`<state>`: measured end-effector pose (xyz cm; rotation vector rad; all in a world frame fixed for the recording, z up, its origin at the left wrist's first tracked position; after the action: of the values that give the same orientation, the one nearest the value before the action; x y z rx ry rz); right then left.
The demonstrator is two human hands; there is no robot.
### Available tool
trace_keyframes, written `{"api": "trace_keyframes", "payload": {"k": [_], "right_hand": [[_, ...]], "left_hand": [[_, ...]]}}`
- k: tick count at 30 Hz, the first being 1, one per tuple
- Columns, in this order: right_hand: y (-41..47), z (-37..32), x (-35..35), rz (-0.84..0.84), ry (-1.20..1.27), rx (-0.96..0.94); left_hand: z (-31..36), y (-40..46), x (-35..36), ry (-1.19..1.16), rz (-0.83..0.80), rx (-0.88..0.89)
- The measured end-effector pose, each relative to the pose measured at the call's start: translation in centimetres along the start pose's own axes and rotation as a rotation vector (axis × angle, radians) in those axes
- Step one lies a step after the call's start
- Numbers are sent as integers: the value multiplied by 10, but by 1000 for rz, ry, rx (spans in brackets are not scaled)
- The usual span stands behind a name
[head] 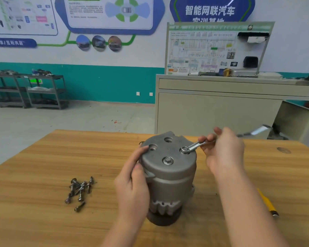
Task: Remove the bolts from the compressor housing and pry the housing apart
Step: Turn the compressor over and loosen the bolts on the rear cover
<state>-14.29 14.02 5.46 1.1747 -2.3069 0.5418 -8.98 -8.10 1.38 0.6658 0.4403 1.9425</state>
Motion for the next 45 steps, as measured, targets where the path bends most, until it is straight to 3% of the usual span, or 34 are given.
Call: {"api": "trace_keyframes", "payload": {"k": [2, 5, 10, 12, 16, 19, 22, 24, 26, 27, 29, 31, 33, 36, 39, 42, 45], "right_hand": [[12, -4, 9, -74, -370, -8], [29, -26, 35, -144, -1162, -282], [11, -10, 112, -471, -1786, -567], [-21, 5, 136, -723, -1804, -718], [-104, 9, 135, -1169, -1557, -1031], [-144, -7, 94, -1259, -1312, -1262], [-150, -26, 40, -1156, -1055, -1430], [-137, -38, 4, -1026, -885, -1397], [-112, -47, -24, -851, -693, -1184], [-94, -48, -34, -769, -536, -984], [-54, -33, -42, -639, -170, -407], [-16, -12, -40, -475, -170, -33], [14, -7, -27, -388, -442, 82], [35, -11, 15, -460, -906, 107], [30, -7, 66, -614, -1375, 12], [-7, 4, 115, -838, -1671, -268], [-61, 10, 136, -1061, -1711, -648]], "left_hand": [[-5, 13, 0, -45, -57, -64], [-11, 21, 6, -46, -142, -101], [-10, 22, 13, 38, -286, -11], [-10, 26, 12, 71, -355, 15], [-15, 31, 9, 133, -469, 12], [-21, 30, 6, 159, -446, 6], [-20, 33, 5, 86, -405, -15], [-24, 32, 2, 69, -358, -29], [-38, 23, -4, 71, -273, -81], [-45, 17, -7, 84, -234, -108], [-58, 3, -9, 86, -223, -150], [-64, -2, -7, 41, -264, -164], [-64, -1, -4, 21, -314, -148], [-70, 1, -5, 23, -321, -171], [-75, 1, -6, 14, -349, -190], [-83, 2, -7, -49, -373, -234], [-89, 1, -7, -110, -387, -303]]}}
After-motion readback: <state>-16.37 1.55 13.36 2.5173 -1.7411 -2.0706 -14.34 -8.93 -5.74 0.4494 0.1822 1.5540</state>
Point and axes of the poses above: each hand's wrist, its own y-axis towards the middle knuckle, its own x-axis out of the palm, z = x × y, the point moved 7 cm from there along y, towards the middle knuckle, and after that the axes turned 2 degrees about z, right-handed, at the moved point
